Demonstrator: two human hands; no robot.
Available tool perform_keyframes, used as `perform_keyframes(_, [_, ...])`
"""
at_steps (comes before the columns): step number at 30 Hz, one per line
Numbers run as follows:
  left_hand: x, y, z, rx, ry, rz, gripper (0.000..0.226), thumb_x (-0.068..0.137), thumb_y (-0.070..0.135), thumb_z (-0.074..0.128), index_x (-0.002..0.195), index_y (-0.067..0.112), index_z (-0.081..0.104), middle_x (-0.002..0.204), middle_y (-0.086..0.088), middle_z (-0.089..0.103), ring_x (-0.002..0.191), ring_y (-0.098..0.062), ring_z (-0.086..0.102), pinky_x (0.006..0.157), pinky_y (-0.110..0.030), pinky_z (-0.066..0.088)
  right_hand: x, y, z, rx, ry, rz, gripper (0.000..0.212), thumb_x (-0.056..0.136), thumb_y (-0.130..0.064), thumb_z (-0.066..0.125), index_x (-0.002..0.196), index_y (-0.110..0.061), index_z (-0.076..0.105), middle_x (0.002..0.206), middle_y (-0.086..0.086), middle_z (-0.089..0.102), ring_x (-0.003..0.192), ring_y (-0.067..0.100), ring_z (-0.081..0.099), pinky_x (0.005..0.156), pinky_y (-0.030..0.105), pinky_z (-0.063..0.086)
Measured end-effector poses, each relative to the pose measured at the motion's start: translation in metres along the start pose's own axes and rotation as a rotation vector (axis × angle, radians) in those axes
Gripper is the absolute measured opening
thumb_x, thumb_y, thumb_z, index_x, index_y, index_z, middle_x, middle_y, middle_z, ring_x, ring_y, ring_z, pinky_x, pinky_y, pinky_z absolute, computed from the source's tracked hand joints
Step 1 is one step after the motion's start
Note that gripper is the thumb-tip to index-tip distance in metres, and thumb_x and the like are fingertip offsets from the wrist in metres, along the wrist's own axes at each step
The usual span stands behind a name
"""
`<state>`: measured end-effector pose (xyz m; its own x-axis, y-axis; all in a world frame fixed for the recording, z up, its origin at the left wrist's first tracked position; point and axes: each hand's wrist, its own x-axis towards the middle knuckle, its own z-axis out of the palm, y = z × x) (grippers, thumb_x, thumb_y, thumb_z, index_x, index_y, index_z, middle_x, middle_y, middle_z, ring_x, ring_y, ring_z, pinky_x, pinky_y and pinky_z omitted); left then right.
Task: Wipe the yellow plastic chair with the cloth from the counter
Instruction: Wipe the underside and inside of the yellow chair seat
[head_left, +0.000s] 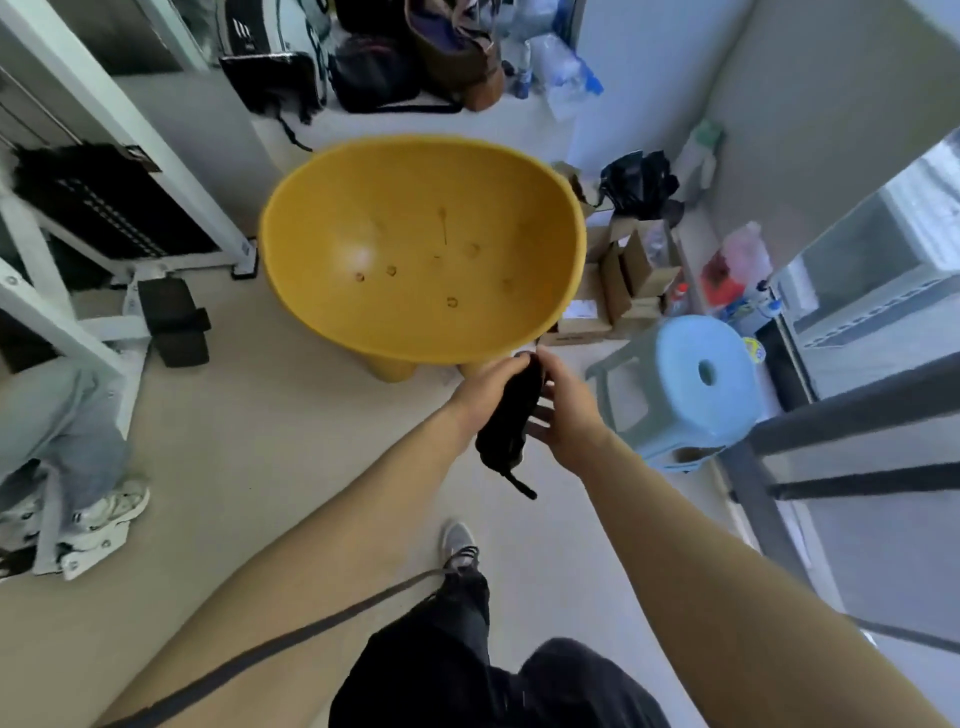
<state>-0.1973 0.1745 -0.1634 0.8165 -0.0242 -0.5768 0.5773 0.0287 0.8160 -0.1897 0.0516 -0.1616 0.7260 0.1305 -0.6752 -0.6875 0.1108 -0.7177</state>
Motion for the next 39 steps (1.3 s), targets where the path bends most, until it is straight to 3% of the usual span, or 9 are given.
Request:
perform_keyframes(5, [0.097,0.052,-0.042,0.006,0.004,-0.055,0.038,0.095,0.047,0.060,0.111,0.015,0.073,0.110,-0.006,0.076,0.106,-0.022,0.070,0.100,-0.043,0.052,0.099,-0.064,0.028,-0.084,0.067,0.007,0.026,0.100,-0.036,0.058,0.100,-0.012,0.067,0.099,0.011,0.068,0.087,0.026,0.069,0.080,0.045,0.060])
perform_keyframes(10, [0.216,0.090,-0.076,0.068,0.333,-0.125,0.053,0.087,0.066,0.054,0.096,0.016,0.068,0.102,-0.007,0.070,0.095,-0.026,0.065,0.091,-0.045,0.053,0.222,-0.129,0.002,0.054,0.336,0.055,0.022,0.104,-0.031,0.046,0.100,-0.013,0.058,0.097,0.005,0.065,0.092,0.025,0.063,0.075,0.036,0.051])
perform_keyframes(14, [0.298,0.142,-0.090,0.111,0.468,-0.023,0.039,0.094,0.050,0.060,0.079,0.015,0.066,0.088,-0.006,0.070,0.082,-0.023,0.064,0.070,-0.038,0.050,0.326,-0.177,-0.028,-0.633,0.728,0.043,0.034,0.096,-0.025,0.046,0.128,-0.016,0.057,0.129,0.013,0.061,0.120,0.036,0.055,0.100,0.043,0.043])
perform_keyframes(19, [0.408,0.188,-0.064,0.291,0.327,-0.014,0.035,0.096,0.044,0.061,0.070,0.021,0.067,0.074,0.001,0.068,0.071,-0.018,0.062,0.061,-0.035,0.044,0.426,-0.232,0.001,-0.495,-0.156,-0.065,0.033,0.073,-0.018,0.055,0.103,-0.024,0.065,0.100,-0.001,0.066,0.091,0.017,0.057,0.079,0.033,0.045])
perform_keyframes(23, [0.494,0.207,-0.082,0.354,0.266,-0.124,0.052,0.089,0.053,0.063,0.081,0.002,0.068,0.078,-0.013,0.068,0.071,-0.033,0.063,0.060,-0.037,0.046,0.513,-0.253,0.004,-0.714,-0.479,-0.108,0.035,0.078,-0.002,0.064,0.108,-0.020,0.059,0.075,-0.011,0.064,0.067,0.006,0.060,0.064,0.027,0.049])
perform_keyframes(26, [0.544,0.214,-0.113,0.531,0.191,-0.160,0.059,0.085,0.055,0.069,0.056,0.015,0.036,0.055,-0.004,0.034,0.050,-0.021,0.032,0.053,-0.033,0.021,0.581,-0.261,-0.003,-1.128,-0.347,-0.161,0.009,0.085,-0.016,0.063,0.094,-0.020,0.064,0.082,0.001,0.066,0.078,0.024,0.062,0.066,0.033,0.043])
perform_keyframes(28, [0.570,0.215,-0.133,0.700,0.105,-0.150,0.056,0.076,0.059,0.075,0.056,0.015,0.046,0.054,-0.003,0.041,0.050,-0.018,0.037,0.052,-0.032,0.025,0.613,-0.268,-0.006,-1.176,-0.198,-0.242,0.006,0.088,-0.017,0.057,0.087,-0.021,0.062,0.080,0.005,0.064,0.082,0.032,0.062,0.061,0.033,0.041])
perform_keyframes(35, [0.637,0.188,-0.156,0.960,0.476,0.280,0.025,0.081,0.043,0.071,0.100,0.030,0.061,0.088,0.005,0.068,0.080,-0.024,0.061,0.058,-0.033,0.044,0.648,-0.279,0.001,-1.249,0.151,-1.072,0.027,0.086,-0.012,0.055,0.112,-0.010,0.064,0.099,0.016,0.059,0.091,0.036,0.051,0.074,0.042,0.042])
perform_keyframes(39, [0.660,0.093,-0.151,1.168,0.210,0.309,0.045,0.093,0.031,0.057,0.137,0.030,0.051,0.121,-0.004,0.065,0.096,-0.036,0.065,0.072,-0.045,0.054,0.662,-0.209,-0.025,-1.713,0.060,-0.928,0.030,0.087,-0.014,0.059,0.116,-0.016,0.064,0.102,0.016,0.057,0.090,0.038,0.054,0.073,0.046,0.044])
